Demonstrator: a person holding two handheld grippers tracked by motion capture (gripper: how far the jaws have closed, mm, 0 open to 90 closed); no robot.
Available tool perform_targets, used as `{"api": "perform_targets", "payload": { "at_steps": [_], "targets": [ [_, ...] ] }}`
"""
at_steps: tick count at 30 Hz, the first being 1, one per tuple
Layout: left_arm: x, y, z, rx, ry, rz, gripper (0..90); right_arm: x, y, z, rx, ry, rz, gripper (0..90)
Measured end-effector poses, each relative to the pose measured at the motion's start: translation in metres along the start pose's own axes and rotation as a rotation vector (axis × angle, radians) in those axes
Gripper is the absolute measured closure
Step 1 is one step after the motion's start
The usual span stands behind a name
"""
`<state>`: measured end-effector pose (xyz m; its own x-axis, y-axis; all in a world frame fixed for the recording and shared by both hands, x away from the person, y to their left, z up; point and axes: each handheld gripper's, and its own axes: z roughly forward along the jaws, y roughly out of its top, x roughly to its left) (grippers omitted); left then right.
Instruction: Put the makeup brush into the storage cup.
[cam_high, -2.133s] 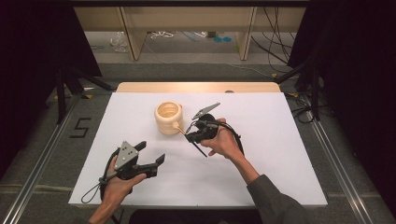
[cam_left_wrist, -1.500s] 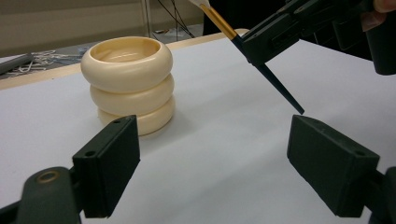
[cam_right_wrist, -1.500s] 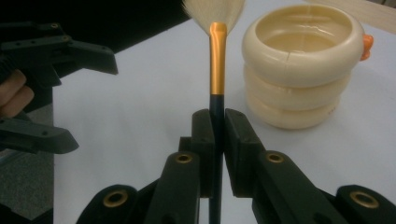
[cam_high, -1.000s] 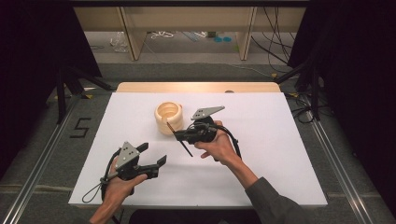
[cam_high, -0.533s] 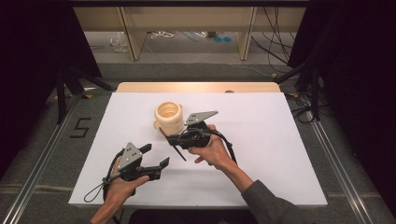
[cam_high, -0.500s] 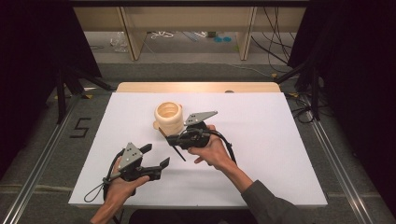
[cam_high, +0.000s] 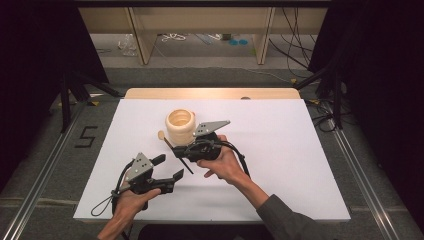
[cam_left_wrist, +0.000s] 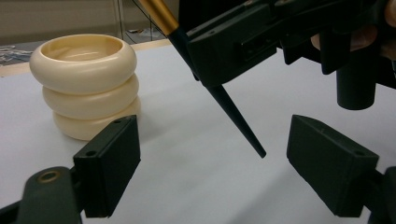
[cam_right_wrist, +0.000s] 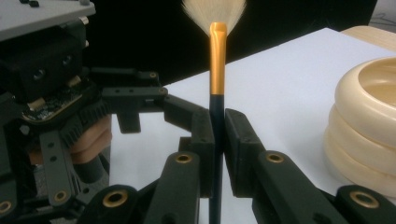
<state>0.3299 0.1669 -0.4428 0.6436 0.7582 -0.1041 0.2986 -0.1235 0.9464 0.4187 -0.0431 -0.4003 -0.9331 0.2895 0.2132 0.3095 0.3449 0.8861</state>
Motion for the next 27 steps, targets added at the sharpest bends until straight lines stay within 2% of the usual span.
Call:
{"api": "perform_targets", "payload": {
  "at_steps": [3, 5, 8, 9, 12, 14, 15, 17, 18, 19, 20, 22, 25, 26, 27],
  "targets": [
    [-0.002, 0.0, 0.002, -0.011, 0.0, -0.011, 17.3, 0.001, 0.0, 0.0, -0.005, 0.001, 0.0, 83.4],
    [-0.002, 0.0, 0.003, -0.004, -0.003, 0.009, 17.5, 0.002, 0.0, 0.001, -0.006, 0.012, 0.002, 83.3],
    [-0.004, -0.001, 0.004, -0.006, -0.013, -0.006, 18.1, 0.006, 0.0, 0.002, -0.016, 0.02, 0.008, 83.4],
    [-0.003, -0.001, 0.005, -0.011, -0.016, 0.009, 18.3, 0.007, 0.0, 0.002, -0.013, 0.03, 0.005, 83.3],
    [-0.002, -0.001, 0.005, -0.008, -0.011, 0.019, 18.9, 0.01, 0.001, 0.003, -0.016, 0.038, 0.004, 83.3],
    [0.002, 0.001, 0.004, -0.017, -0.01, 0.049, 19.6, 0.011, 0.001, 0.003, -0.024, 0.038, 0.003, 83.3],
    [0.0, 0.0, 0.004, -0.018, -0.022, 0.004, 20.5, 0.011, 0.001, 0.003, -0.02, 0.044, 0.004, 83.4],
    [0.002, 0.0, 0.004, -0.018, -0.023, 0.016, 22.3, 0.011, 0.001, 0.003, -0.022, 0.042, 0.012, 83.4],
    [0.003, 0.001, 0.004, -0.021, -0.02, 0.036, 22.9, 0.011, 0.001, 0.003, -0.019, 0.044, 0.011, 83.3],
    [0.002, 0.0, 0.004, -0.017, -0.027, 0.02, 23.2, 0.011, 0.001, 0.003, -0.018, 0.043, 0.01, 83.4],
    [0.004, 0.001, 0.004, -0.021, -0.027, 0.05, 23.9, 0.011, 0.0, 0.003, -0.02, 0.042, 0.004, 83.4],
    [0.002, 0.0, 0.004, -0.019, -0.03, 0.031, 25.5, 0.013, 0.0, 0.004, -0.015, 0.049, 0.011, 83.4],
    [0.002, 0.001, 0.004, -0.02, -0.033, 0.038, 27.7, 0.014, 0.0, 0.005, -0.013, 0.049, 0.001, 83.3],
    [0.001, 0.0, 0.005, -0.028, -0.047, 0.017, 28.9, 0.014, 0.0, 0.005, -0.017, 0.051, 0.001, 83.4],
    [0.002, 0.001, 0.003, -0.018, -0.036, 0.034, 29.7, 0.014, 0.0, 0.005, -0.018, 0.051, 0.002, 83.3]
  ]
}}
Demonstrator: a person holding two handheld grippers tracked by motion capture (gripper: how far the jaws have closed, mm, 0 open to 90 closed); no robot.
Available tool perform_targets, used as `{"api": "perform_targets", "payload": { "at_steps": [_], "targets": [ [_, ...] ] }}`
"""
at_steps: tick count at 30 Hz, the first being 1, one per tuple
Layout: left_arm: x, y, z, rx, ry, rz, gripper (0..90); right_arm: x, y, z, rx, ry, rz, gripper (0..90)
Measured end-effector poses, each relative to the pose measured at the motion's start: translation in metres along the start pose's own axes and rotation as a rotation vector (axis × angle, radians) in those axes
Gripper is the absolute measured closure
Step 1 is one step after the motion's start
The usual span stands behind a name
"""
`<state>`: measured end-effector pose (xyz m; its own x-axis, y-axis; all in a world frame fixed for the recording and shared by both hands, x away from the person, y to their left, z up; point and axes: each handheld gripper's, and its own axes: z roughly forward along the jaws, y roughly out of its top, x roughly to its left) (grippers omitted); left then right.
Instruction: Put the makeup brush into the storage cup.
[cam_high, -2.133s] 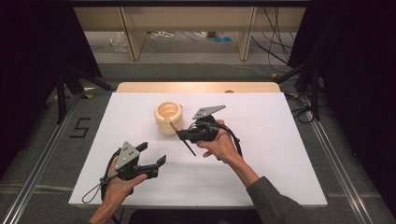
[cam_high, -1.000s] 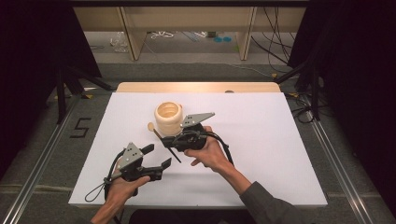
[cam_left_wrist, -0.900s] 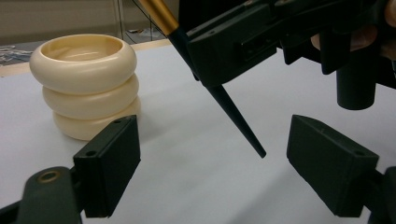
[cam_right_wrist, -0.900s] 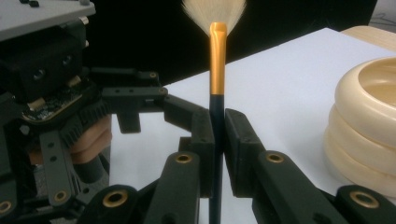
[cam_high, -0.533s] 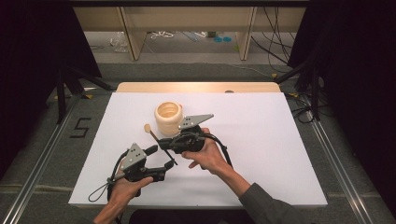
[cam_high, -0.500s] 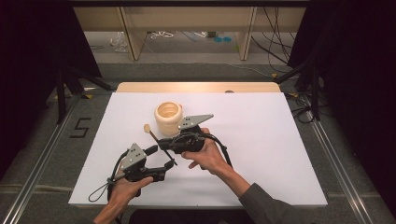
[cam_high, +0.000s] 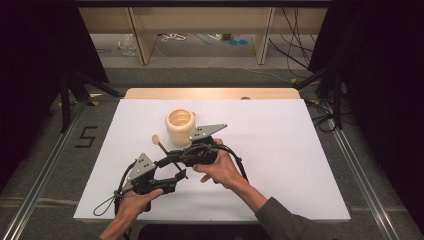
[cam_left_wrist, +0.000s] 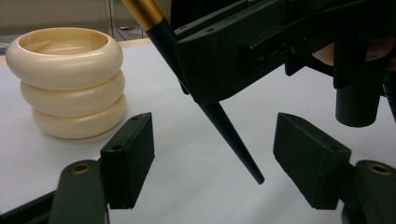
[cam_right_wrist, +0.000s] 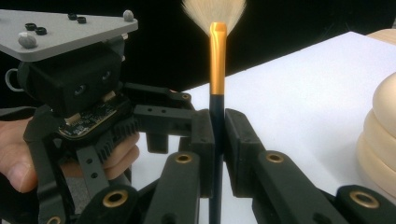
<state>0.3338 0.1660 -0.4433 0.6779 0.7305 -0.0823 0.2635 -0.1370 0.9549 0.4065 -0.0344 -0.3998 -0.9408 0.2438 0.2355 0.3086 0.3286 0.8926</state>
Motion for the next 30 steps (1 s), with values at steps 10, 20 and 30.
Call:
{"api": "perform_targets", "payload": {
  "at_steps": [10, 20, 30],
  "targets": [
    [-0.0012, -0.0009, -0.001, -0.01, -0.026, -0.05, 42.3, 0.0022, -0.0018, 0.0026, 0.003, 0.014, 0.002, 83.4],
    [-0.0009, -0.0005, -0.0016, -0.015, -0.039, -0.039, 52.6, 0.0035, -0.0024, 0.0035, 0.004, 0.02, 0.008, 83.4],
    [-0.0015, -0.0013, -0.0023, -0.022, -0.062, -0.081, 61.1, 0.0041, -0.0028, 0.0033, 0.002, 0.019, 0.009, 83.3]
  ]
}}
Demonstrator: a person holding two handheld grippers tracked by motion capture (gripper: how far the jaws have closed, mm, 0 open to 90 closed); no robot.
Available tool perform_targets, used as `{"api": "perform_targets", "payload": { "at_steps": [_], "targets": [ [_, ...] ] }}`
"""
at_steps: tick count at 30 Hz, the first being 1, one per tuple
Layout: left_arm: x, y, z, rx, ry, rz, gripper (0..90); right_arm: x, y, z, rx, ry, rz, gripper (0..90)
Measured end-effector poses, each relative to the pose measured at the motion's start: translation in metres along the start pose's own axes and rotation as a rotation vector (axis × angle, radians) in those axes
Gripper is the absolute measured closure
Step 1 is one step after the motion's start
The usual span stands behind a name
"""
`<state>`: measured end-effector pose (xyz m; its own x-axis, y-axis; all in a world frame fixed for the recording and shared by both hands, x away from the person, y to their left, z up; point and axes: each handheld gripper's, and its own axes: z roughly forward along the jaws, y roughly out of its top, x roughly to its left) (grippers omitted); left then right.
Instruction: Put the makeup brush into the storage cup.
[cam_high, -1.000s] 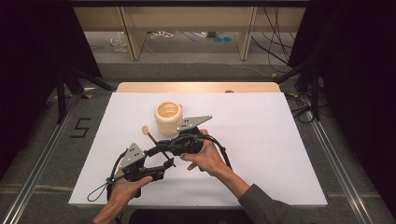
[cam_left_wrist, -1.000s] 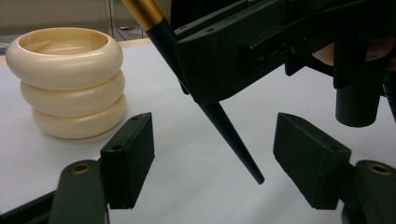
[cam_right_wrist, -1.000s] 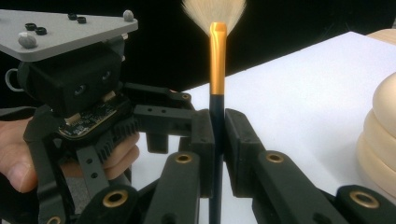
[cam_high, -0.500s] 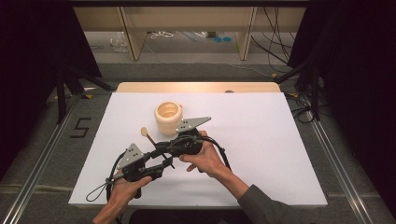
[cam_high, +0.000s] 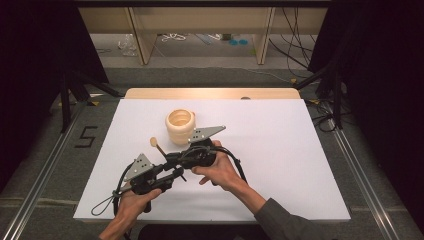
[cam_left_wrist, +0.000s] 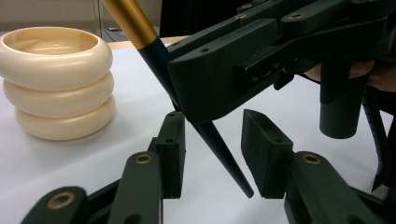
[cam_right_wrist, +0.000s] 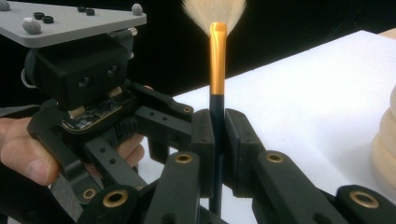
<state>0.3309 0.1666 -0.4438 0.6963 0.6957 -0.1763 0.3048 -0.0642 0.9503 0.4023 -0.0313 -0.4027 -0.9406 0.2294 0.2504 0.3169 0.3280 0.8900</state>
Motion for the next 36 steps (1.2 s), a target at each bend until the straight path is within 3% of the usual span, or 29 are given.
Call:
{"api": "perform_targets", "payload": {
  "at_steps": [1, 3, 4, 8, 10, 18, 21, 25, 31, 36],
  "targets": [
    [0.001, 0.001, -0.002, 0.015, 0.012, 0.013, 61.7, 0.0, 0.0, 0.0, -0.006, 0.0, -0.007, 83.4],
    [0.0, 0.0, -0.002, 0.015, 0.007, -0.006, 62.5, 0.0, 0.0, 0.0, -0.007, 0.002, -0.009, 83.3],
    [0.001, 0.001, -0.002, 0.014, 0.004, 0.012, 62.9, 0.0, 0.0, 0.0, -0.006, 0.002, -0.009, 83.4],
    [-0.001, 0.0, -0.002, 0.017, -0.002, -0.022, 65.5, 0.0, -0.001, -0.001, -0.002, 0.005, -0.009, 83.4],
    [0.001, 0.0, -0.001, 0.009, -0.012, -0.002, 67.0, 0.0, -0.001, -0.001, -0.001, 0.005, -0.006, 83.4],
    [0.0, 0.0, -0.003, 0.019, -0.017, -0.035, 73.1, 0.0, -0.002, -0.002, -0.016, 0.003, -0.02, 83.4],
    [-0.001, -0.001, -0.003, 0.016, -0.013, -0.064, 75.6, 0.001, -0.001, -0.003, -0.014, -0.001, -0.022, 83.5],
    [0.001, -0.001, -0.003, 0.008, -0.032, -0.067, 78.6, 0.002, -0.001, -0.006, -0.014, 0.0, -0.023, 83.5],
    [0.002, -0.002, -0.004, 0.022, -0.024, -0.081, 82.6, 0.003, -0.001, -0.009, -0.012, -0.007, -0.04, 83.2],
    [0.001, -0.001, -0.004, 0.032, -0.02, -0.06, 83.7, 0.003, -0.002, -0.013, -0.014, -0.005, -0.031, 81.6]
  ]
}}
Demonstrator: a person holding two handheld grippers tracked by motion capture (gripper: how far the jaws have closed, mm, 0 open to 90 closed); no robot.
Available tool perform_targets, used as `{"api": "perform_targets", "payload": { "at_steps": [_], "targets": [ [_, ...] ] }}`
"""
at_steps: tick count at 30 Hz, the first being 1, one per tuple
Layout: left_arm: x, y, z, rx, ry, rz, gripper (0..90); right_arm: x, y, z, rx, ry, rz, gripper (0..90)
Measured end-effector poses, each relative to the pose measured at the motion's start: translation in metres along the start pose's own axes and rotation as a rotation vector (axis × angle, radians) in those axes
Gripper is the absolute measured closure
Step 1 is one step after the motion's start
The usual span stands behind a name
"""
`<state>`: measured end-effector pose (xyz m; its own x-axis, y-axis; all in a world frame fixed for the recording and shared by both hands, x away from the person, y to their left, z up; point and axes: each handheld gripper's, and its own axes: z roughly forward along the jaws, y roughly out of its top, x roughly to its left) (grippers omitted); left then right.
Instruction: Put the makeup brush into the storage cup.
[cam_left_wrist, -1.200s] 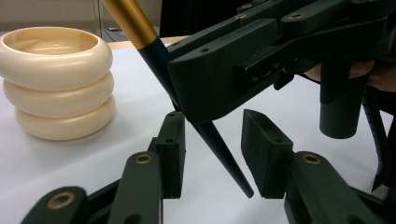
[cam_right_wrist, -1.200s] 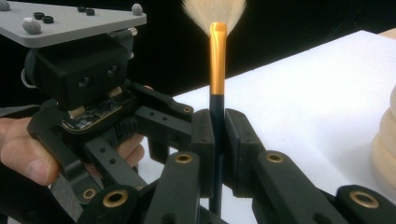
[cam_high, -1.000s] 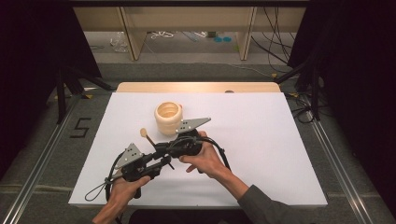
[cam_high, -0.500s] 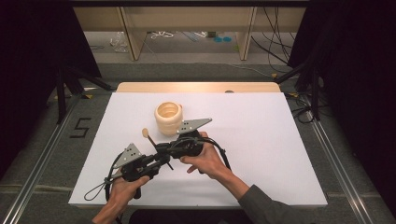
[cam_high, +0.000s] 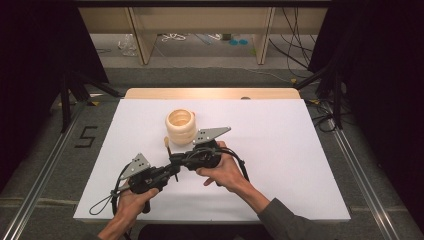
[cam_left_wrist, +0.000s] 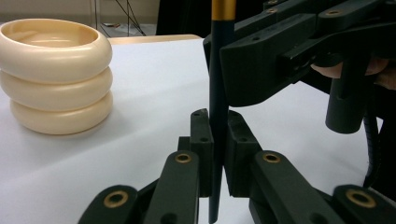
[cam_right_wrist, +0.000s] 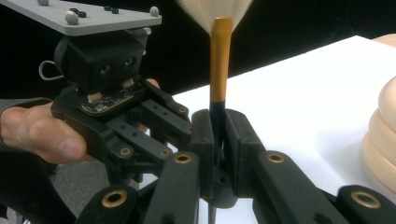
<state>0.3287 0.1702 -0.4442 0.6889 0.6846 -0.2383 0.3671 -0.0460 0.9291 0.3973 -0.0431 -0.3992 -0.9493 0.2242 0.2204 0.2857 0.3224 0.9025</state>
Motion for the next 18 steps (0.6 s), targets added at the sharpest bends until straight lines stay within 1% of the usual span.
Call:
{"api": "perform_targets", "payload": {
  "at_steps": [2, 3, 4, 5, 6, 10, 11, 12, 13, 14, 15, 16, 17, 18],
  "targets": [
    [0.001, 0.0, 0.001, 0.003, 0.0, 0.002, 83.7, 0.0, 0.0, -0.001, 0.01, -0.018, -0.006, 73.2],
    [0.002, 0.0, 0.001, 0.003, 0.013, 0.006, 83.7, 0.001, 0.0, -0.002, 0.003, -0.025, 0.002, 69.2],
    [0.001, -0.001, 0.001, 0.0, 0.024, -0.013, 83.7, 0.001, 0.001, -0.004, 0.003, -0.019, 0.003, 66.6],
    [0.001, 0.0, 0.0, 0.002, 0.023, -0.007, 83.7, 0.001, 0.001, -0.005, -0.002, -0.024, 0.005, 64.2],
    [0.002, 0.0, 0.0, 0.002, 0.017, -0.005, 83.8, 0.001, 0.002, -0.007, 0.0, -0.038, 0.003, 61.5],
    [0.003, 0.0, 0.0, 0.003, 0.009, 0.005, 83.8, 0.0, 0.003, -0.016, -0.01, -0.061, 0.014, 55.3],
    [0.003, 0.001, -0.001, 0.005, 0.01, 0.01, 83.8, 0.0, 0.003, -0.018, -0.014, -0.065, 0.013, 53.8],
    [0.005, 0.001, -0.002, 0.02, 0.011, 0.025, 83.8, 0.0, 0.003, -0.02, -0.014, -0.068, 0.014, 52.5],
    [0.005, 0.001, -0.001, 0.007, 0.023, 0.009, 83.8, 0.0, 0.002, -0.023, -0.02, -0.086, 0.001, 51.9],
    [0.005, 0.001, -0.002, 0.008, 0.025, 0.009, 83.8, 0.001, 0.002, -0.025, -0.014, -0.088, 0.006, 51.0],
    [0.006, 0.001, -0.002, 0.006, 0.017, 0.014, 83.8, 0.0, 0.002, -0.028, -0.013, -0.096, -0.002, 50.2],
    [0.007, 0.001, -0.003, 0.016, 0.024, 0.022, 83.8, 0.001, 0.001, -0.029, -0.019, -0.103, 0.003, 49.2],
    [0.007, 0.002, -0.003, 0.015, 0.028, 0.019, 83.8, 0.0, 0.0, -0.032, -0.02, -0.112, -0.01, 48.4],
    [0.007, 0.002, -0.003, 0.015, 0.029, 0.021, 83.8, -0.001, -0.001, -0.034, -0.015, -0.115, -0.01, 47.4]
  ]
}}
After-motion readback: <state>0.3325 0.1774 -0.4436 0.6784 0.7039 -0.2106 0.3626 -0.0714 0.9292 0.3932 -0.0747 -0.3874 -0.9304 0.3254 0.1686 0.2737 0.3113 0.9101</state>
